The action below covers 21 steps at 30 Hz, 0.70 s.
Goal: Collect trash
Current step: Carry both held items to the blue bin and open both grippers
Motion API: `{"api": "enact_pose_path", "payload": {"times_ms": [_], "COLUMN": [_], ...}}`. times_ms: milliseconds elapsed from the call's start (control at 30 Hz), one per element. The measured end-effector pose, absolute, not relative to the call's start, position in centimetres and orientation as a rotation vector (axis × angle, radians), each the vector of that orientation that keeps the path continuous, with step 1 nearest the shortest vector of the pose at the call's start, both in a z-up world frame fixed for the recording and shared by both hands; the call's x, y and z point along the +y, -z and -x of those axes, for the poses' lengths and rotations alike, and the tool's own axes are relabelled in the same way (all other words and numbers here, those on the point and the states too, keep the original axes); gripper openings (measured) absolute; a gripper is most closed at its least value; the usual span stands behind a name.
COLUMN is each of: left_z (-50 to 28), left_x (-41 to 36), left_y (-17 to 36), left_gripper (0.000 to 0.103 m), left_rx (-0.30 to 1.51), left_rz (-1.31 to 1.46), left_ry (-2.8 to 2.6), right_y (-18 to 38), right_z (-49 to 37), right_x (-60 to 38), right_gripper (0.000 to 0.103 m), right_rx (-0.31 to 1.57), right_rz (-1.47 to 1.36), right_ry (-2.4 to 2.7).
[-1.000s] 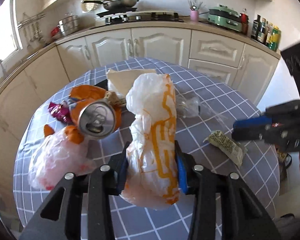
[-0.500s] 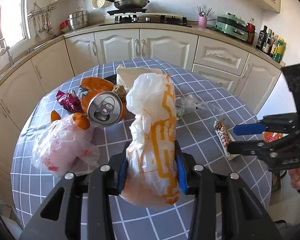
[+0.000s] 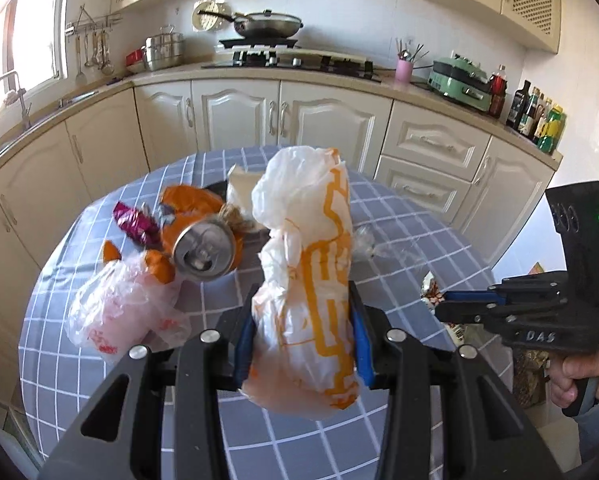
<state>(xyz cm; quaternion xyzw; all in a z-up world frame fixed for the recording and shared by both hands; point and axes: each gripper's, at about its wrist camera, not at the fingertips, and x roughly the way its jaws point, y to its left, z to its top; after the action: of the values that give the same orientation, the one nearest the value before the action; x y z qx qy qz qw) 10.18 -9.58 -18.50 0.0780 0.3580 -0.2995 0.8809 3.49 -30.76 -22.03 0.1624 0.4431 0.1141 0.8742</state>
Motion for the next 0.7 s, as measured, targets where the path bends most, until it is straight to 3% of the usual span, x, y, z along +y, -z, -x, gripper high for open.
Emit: {"api": "enact_pose_path", "payload": {"times_ms": [267,433,700], "left_z": [-10.4,-10.7,-10.3], "left_x": [-14.1,-20.8,-35.5], "left_y": [15.5,14.2,18.3], "left_gripper": [0.039,0.039,0.039], "left_rx": [0.707,0.704,0.859], "left_rz": [-0.118,-0.132,-0.218], "left_ry": [0.71,0.795,0.977], "right_y": [17.9,16.8,22.1], "right_z": [-1.2,0.8,5.5], "right_x": [-36.9,-43.8,-56.5], "right_gripper": [0.016,0.016,0.016], "right_rx": [0.752,0.673,0.682], "right_rz": [-0.486,-0.549,-0.732], "right_ry": [-0.201,-0.061,0.209]}}
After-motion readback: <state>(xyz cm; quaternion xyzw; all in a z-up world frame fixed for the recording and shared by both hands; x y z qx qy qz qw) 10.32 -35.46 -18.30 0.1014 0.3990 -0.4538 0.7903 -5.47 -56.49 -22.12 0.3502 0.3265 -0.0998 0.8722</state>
